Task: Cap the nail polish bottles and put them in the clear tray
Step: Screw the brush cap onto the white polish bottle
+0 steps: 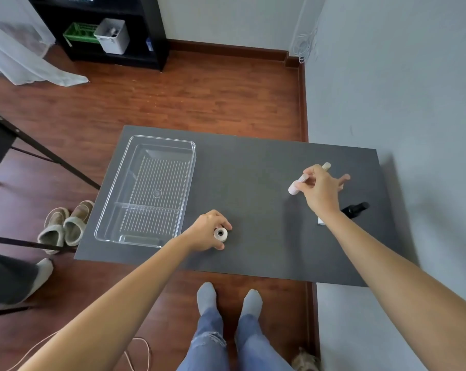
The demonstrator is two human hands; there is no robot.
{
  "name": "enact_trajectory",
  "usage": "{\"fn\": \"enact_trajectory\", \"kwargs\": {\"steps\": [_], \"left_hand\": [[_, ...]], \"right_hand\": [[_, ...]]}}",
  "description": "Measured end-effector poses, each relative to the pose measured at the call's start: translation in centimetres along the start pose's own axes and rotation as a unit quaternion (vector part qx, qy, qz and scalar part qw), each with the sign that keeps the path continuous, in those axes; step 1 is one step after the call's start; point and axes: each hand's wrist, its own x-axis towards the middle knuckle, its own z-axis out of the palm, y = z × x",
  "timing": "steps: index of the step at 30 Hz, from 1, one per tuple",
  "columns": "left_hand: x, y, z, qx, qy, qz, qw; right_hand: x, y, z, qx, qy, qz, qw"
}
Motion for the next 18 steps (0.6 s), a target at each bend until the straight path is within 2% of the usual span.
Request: {"fn": "enact_trajectory", "kwargs": {"steps": [3,10,18], "left_hand": [[0.3,0.3,0.1,-0.024,0.031,-0.003,0.999],[1.6,1.8,0.1,-0.048,0.074,0.026,0.996],[3.0,4.6,-0.7,-0.109,0.101,0.015,0.989]], "right_hand": [[-1.0,0.9,-0.4,-0.004,0.003,0.024,1.0],[-2.7,4.0,-0.1,-0.181,-0.066,0.169,0.967],[-3.1,4.8,0.2,-0.183,-0.099,0.224,0.952]]}}
